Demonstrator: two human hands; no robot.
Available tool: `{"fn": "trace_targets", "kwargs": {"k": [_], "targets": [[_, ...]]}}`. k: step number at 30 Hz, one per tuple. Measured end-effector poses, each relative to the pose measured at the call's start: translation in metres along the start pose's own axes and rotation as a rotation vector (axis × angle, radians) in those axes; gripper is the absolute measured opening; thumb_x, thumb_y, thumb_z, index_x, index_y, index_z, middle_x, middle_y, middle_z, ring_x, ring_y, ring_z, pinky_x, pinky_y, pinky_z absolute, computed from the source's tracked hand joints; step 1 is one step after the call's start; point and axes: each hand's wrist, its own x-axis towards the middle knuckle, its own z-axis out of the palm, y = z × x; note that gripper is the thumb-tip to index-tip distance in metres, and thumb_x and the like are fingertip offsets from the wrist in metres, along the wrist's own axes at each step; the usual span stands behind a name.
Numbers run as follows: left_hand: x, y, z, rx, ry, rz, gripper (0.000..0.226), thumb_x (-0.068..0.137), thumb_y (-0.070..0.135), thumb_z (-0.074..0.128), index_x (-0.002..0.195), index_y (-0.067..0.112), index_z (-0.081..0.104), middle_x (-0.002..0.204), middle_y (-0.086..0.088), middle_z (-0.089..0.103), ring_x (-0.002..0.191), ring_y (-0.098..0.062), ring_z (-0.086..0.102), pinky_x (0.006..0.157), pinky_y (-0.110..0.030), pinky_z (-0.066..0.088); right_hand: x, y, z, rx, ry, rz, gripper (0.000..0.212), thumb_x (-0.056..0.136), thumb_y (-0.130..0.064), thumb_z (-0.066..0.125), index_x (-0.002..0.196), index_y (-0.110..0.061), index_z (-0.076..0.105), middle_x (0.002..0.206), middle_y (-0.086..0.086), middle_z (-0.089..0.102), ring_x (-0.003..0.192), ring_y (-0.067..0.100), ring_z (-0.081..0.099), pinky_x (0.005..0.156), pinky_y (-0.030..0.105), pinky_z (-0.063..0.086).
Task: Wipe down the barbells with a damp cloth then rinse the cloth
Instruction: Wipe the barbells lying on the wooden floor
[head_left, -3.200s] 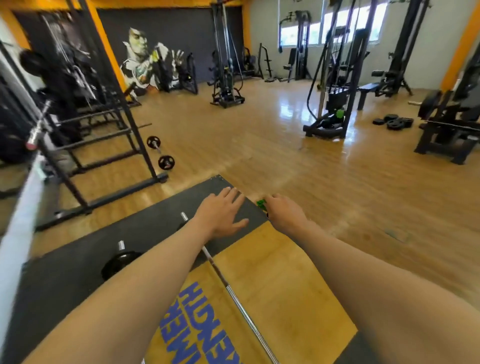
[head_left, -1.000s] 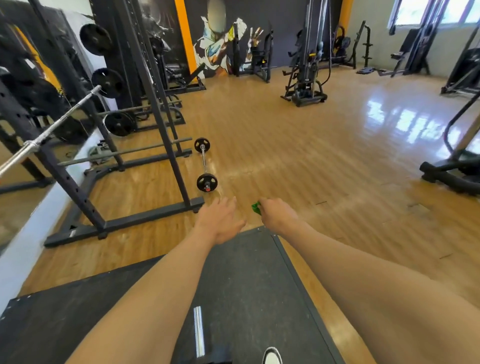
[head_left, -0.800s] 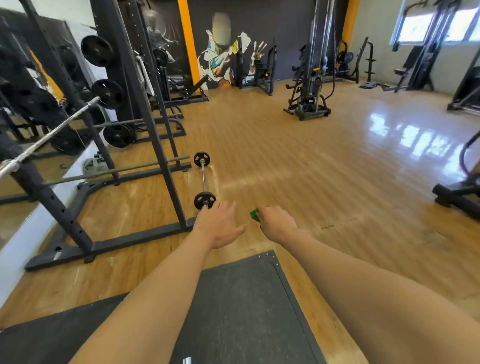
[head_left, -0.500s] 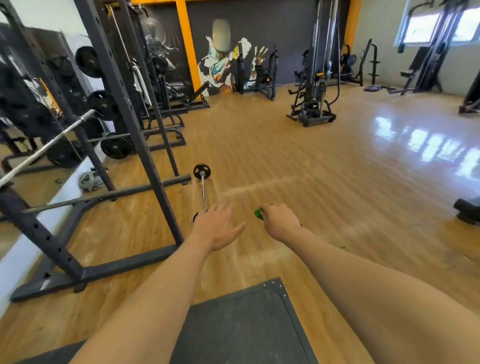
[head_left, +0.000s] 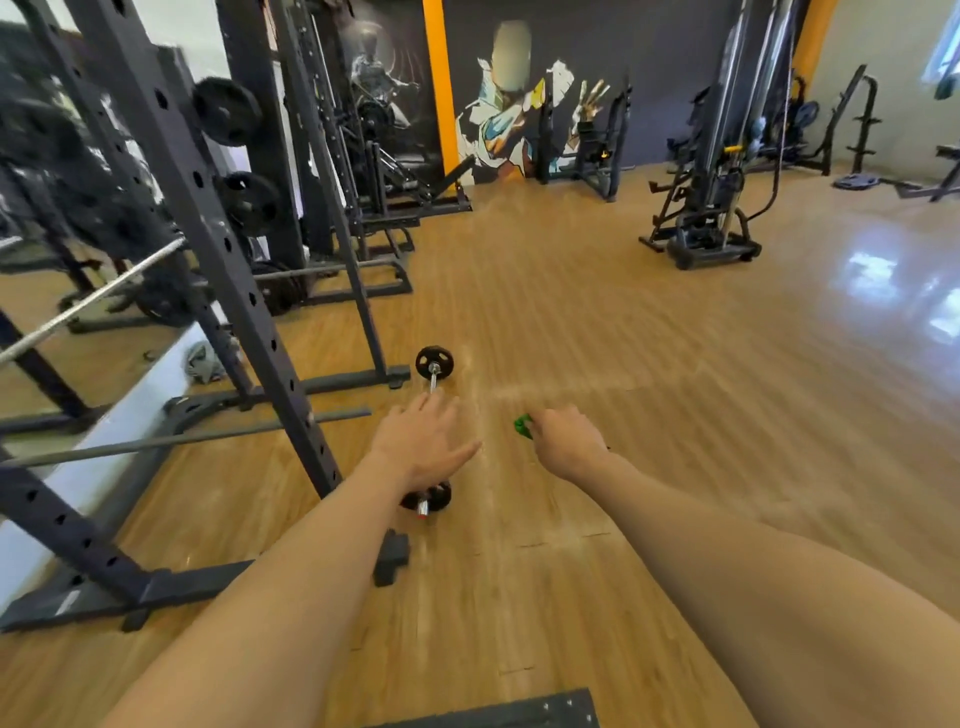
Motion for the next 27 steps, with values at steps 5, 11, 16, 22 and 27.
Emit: {"fn": "trace_targets", "kwargs": {"k": [5,11,16,22,27], "targets": [[0.096,-0.027,-0.009,-0.018,0.007,0.009,0.076,0.1,0.065,0.026,0.159,0.018,0.021,0.168,-0.007,0.009,0.154,-0.026,0.01,0.121,-0.047,0.023,0.119,0.018,-0.017,0.006,0.006,-0.073,0.027,0.106,-0.018,0.04,0.122,-0.012,0.061,0.111,0.013,0.062,0.095,0.034,0.06,0.076,0.041,0.054],[0.208,-0.077,-0.005,0.003,-0.006,-0.006,0.073,0.102,0.06,0.031,0.16,0.017,0.019,0.169,-0.006,0.008,0.155,-0.025,0.009,0.12,-0.048,0.024,0.254,0.033,-0.007,-0.011,0.016,-0.122,0.027,0.107,-0.021,0.037,0.114,-0.011,0.062,0.106,0.011,0.061,0.094,0.032,0.059,0.079,0.041,0.052],[0.319,-0.125,0.017,-0.002,-0.005,-0.043,0.069,0.102,0.057,0.034,0.157,0.017,0.027,0.167,-0.006,0.015,0.153,-0.024,0.014,0.118,-0.046,0.028,0.381,0.039,0.013,0.0,-0.005,-0.137,0.024,0.106,-0.018,0.039,0.113,-0.011,0.061,0.106,0.011,0.061,0.093,0.031,0.059,0.077,0.041,0.053],[0.453,-0.186,0.033,-0.001,-0.039,-0.063,0.07,0.102,0.058,0.031,0.159,0.018,0.023,0.168,-0.006,0.013,0.153,-0.024,0.014,0.12,-0.047,0.025,0.525,0.045,0.02,-0.001,-0.045,-0.165,0.025,0.107,-0.021,0.038,0.112,-0.011,0.06,0.103,0.013,0.063,0.09,0.031,0.058,0.077,0.042,0.052],[0.553,-0.226,0.035,0.003,-0.033,-0.088,0.073,0.101,0.062,0.027,0.16,0.019,0.02,0.168,-0.006,0.01,0.154,-0.025,0.011,0.121,-0.047,0.024,0.63,0.06,0.013,0.004,-0.044,-0.139,0.026,0.108,-0.023,0.036,0.114,-0.013,0.059,0.103,0.011,0.062,0.09,0.03,0.059,0.07,0.039,0.051]]}}
